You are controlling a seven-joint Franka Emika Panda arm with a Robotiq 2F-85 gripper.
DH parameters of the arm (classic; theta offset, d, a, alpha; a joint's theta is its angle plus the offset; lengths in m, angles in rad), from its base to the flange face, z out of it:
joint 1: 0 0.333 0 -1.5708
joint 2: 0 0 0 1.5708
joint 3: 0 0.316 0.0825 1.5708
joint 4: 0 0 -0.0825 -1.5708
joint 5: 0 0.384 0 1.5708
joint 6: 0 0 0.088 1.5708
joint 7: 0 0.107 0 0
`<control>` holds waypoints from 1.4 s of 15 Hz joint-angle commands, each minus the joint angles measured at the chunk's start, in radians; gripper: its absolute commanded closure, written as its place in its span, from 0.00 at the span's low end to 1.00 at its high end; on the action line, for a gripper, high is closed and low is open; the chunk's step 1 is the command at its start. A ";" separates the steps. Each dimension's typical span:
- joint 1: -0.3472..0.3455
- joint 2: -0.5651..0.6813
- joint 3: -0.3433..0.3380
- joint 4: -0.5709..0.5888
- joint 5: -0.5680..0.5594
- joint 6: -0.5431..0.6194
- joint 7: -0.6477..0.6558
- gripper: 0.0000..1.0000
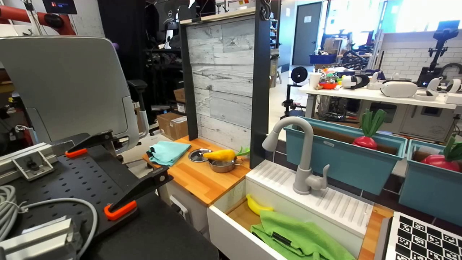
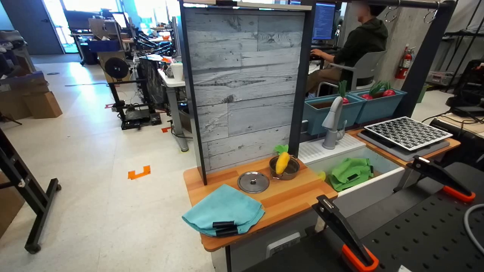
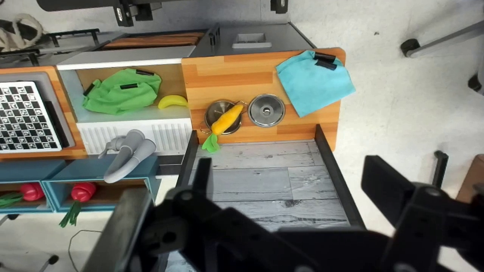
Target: Pick up the carrot plush toy from the silver pot and put it on the countertop.
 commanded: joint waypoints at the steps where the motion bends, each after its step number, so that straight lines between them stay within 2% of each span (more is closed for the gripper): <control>1: -0.040 0.111 -0.039 -0.043 -0.014 0.180 0.018 0.00; 7: -0.105 0.457 -0.105 -0.001 0.023 0.513 0.101 0.00; 13: -0.080 0.789 -0.167 0.104 0.112 0.740 0.141 0.00; 16: -0.076 0.949 -0.174 0.190 0.199 0.789 0.131 0.00; 21: -0.063 1.202 -0.169 0.392 0.278 0.772 0.149 0.00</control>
